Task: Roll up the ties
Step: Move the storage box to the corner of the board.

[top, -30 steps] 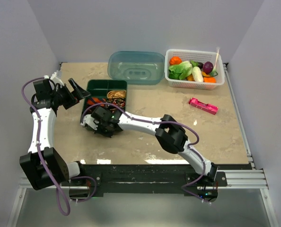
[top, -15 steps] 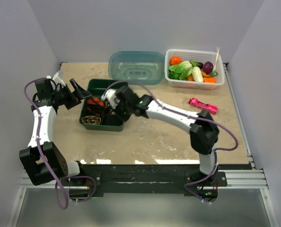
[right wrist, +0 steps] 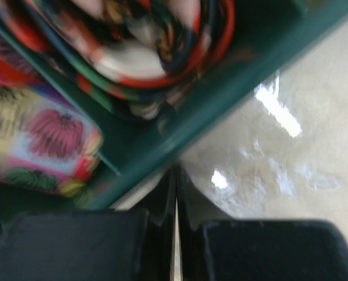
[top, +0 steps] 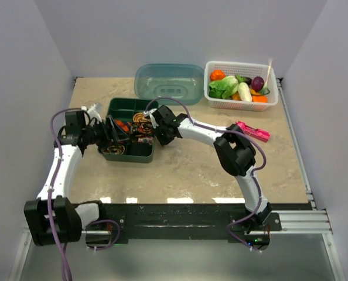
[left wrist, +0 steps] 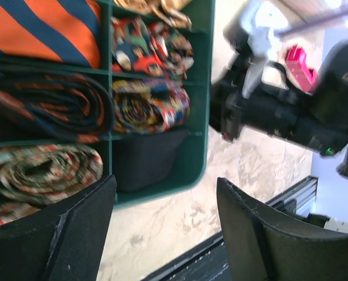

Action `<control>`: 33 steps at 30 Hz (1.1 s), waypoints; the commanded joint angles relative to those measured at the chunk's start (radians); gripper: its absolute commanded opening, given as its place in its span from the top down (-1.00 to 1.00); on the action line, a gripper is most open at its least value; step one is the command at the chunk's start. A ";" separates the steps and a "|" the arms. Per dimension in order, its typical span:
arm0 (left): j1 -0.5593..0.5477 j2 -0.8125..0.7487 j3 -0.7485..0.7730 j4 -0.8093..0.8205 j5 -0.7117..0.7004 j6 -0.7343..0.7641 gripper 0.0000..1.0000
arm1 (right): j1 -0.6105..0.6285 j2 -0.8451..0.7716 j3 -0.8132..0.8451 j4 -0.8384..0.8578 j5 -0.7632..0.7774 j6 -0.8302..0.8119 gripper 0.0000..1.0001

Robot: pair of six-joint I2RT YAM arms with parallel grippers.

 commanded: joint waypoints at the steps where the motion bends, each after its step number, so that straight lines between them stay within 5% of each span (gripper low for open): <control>1: -0.035 -0.112 -0.090 -0.048 -0.042 -0.008 -0.47 | 0.006 0.030 0.087 -0.019 -0.043 0.047 1.00; 11: -0.055 -0.262 -0.293 -0.102 -0.150 -0.101 -0.40 | 0.019 0.228 0.381 -0.051 -0.152 0.107 1.00; 19: -0.055 -0.180 -0.315 -0.080 -0.226 -0.123 -0.25 | 0.024 0.304 0.522 -0.036 -0.159 0.149 1.00; 33: -0.058 -0.026 -0.281 0.059 -0.327 -0.178 -0.43 | 0.035 0.397 0.707 0.011 -0.233 0.210 1.00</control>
